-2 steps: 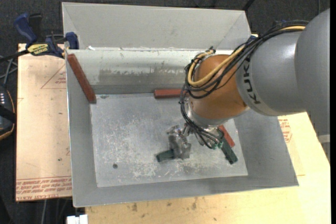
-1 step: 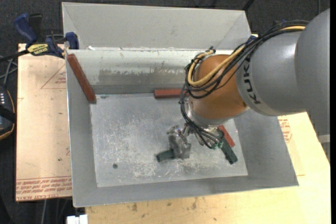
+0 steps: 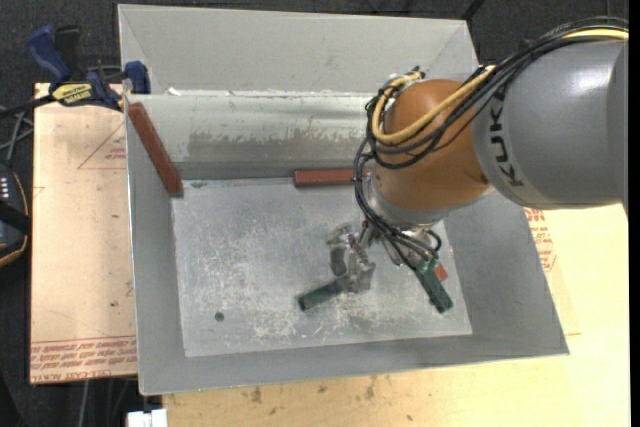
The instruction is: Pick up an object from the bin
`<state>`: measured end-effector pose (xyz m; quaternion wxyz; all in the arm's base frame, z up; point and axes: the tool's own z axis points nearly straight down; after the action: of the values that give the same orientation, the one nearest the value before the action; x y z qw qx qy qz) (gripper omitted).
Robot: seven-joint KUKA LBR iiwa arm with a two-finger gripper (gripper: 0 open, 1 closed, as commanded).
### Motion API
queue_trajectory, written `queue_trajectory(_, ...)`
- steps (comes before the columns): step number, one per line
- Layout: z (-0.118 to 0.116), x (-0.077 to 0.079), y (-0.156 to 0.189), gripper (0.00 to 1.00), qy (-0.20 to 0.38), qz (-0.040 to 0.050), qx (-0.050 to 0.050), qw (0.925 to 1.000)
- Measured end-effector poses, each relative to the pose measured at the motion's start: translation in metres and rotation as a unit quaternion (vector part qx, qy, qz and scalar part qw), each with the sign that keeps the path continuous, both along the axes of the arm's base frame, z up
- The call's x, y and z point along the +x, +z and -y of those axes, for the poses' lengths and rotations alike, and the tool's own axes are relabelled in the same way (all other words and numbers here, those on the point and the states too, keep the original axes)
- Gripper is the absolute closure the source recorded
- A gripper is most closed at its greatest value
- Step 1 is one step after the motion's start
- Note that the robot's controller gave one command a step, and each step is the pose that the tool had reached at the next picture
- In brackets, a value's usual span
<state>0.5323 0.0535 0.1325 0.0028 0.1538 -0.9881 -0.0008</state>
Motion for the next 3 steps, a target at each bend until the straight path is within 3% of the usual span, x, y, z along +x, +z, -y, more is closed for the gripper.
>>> queue_trajectory(1,-0.0093,-0.0042,-0.0667,0.00,0.033,0.0003,0.000,0.9995)
queue_trajectory(2,-0.0094,-0.0020,-0.0619,1.00,0.033,0.0038,0.001,0.9995)
queue_trajectory(3,-0.0094,-0.0020,-0.0618,1.00,0.033,0.0038,0.001,0.9995)
